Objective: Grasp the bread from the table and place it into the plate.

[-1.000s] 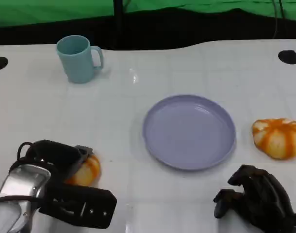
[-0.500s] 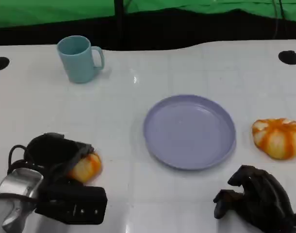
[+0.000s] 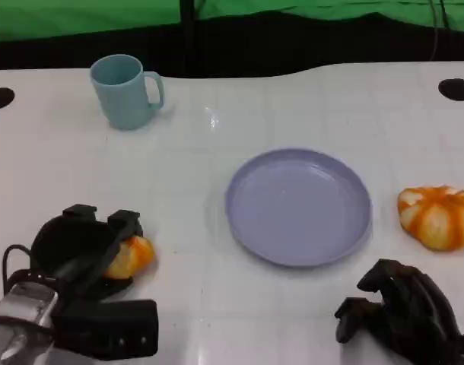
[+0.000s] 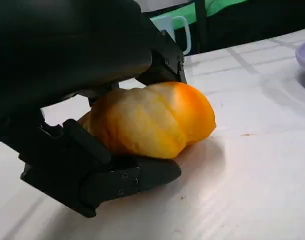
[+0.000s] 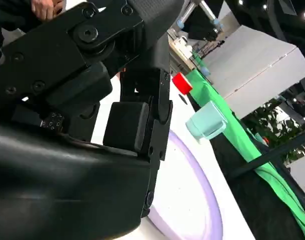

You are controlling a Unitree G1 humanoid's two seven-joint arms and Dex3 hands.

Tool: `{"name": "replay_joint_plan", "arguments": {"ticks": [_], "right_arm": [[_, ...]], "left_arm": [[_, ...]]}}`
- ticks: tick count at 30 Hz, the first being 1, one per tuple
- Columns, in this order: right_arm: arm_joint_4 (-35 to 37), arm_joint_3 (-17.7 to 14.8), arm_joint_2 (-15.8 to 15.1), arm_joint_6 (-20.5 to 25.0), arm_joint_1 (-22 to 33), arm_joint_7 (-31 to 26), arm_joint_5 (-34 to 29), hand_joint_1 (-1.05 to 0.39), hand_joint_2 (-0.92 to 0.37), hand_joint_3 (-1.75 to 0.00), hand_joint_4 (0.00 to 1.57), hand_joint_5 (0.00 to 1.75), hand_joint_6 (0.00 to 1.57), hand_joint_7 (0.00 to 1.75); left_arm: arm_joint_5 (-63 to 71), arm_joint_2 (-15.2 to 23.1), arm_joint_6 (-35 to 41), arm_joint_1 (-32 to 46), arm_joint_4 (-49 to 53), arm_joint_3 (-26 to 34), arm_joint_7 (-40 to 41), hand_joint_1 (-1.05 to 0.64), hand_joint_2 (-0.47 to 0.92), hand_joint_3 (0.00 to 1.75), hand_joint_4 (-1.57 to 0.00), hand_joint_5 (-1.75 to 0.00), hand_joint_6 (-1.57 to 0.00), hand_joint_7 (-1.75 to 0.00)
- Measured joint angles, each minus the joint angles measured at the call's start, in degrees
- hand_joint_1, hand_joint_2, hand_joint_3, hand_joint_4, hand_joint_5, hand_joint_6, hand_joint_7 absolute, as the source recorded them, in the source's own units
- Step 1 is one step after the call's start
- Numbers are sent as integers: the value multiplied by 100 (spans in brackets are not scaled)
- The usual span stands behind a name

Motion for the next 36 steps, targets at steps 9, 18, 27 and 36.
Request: {"name": "replay_joint_plan", "arguments": {"ticks": [9, 18, 27, 36], "right_arm": [[13, -10, -11, -1, -14, 38, 0, -103, -72, -1, 157, 73, 157, 37], [19, -12, -9, -6, -18, 42, -1, -104, -71, 0, 157, 74, 157, 38], [47, -10, -9, -6, -21, 41, -3, -105, -70, 0, 157, 74, 157, 37], [41, 2, 6, -12, -19, 2, -31, -105, -70, 0, 157, 74, 157, 37]], "left_arm": [[-661, -194, -226, 251, -610, 507, 175, -23, 47, 131, -71, -175, -50, -175], [-1134, -342, -529, 415, -1161, 780, 144, -23, 45, 122, -74, -175, -54, -175], [-1233, -695, -778, 38, -1119, 784, -46, -23, 50, 107, -79, -175, -60, -170], [-1130, -1069, -1174, -701, -327, 600, 30, -23, 51, 99, -80, -175, -57, -174]]}}
